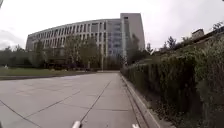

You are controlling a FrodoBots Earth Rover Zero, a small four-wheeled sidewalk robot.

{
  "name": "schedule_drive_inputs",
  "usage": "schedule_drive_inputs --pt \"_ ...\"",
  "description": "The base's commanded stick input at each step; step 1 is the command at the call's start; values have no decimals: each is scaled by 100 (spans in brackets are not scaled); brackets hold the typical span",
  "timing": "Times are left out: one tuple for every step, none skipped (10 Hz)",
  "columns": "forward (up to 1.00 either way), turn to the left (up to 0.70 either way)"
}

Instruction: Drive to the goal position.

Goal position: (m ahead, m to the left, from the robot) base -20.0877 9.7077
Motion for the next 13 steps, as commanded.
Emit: schedule_drive_inputs --pt "7 0" --pt "6 0" --pt "6 0" --pt "7 0" --pt "7 0" --pt "7 0" --pt "6 0" --pt "7 0" --pt "6 0" --pt "6 0" --pt "6 0" --pt "7 0" --pt "7 0"
